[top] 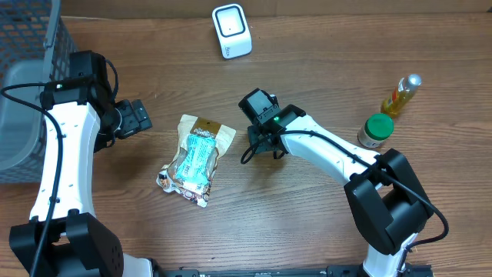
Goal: Scan the item barcode
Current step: 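Lift the teal packet and carry it right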
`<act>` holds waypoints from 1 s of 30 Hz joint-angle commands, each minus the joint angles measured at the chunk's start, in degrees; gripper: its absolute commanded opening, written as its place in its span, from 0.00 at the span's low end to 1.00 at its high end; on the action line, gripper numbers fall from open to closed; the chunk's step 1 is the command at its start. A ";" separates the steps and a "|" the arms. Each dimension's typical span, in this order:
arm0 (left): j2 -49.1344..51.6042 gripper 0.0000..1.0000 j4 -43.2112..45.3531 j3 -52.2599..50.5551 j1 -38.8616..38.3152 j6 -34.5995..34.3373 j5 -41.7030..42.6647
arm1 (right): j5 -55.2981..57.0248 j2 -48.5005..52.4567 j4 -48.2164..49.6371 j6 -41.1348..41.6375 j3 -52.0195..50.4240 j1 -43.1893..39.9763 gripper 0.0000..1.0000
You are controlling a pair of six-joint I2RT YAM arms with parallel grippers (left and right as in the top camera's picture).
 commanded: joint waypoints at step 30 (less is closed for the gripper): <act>0.20 1.00 0.07 0.26 -0.02 0.02 -0.13 | -14.91 -0.02 0.42 1.05 -0.13 -11.17 0.33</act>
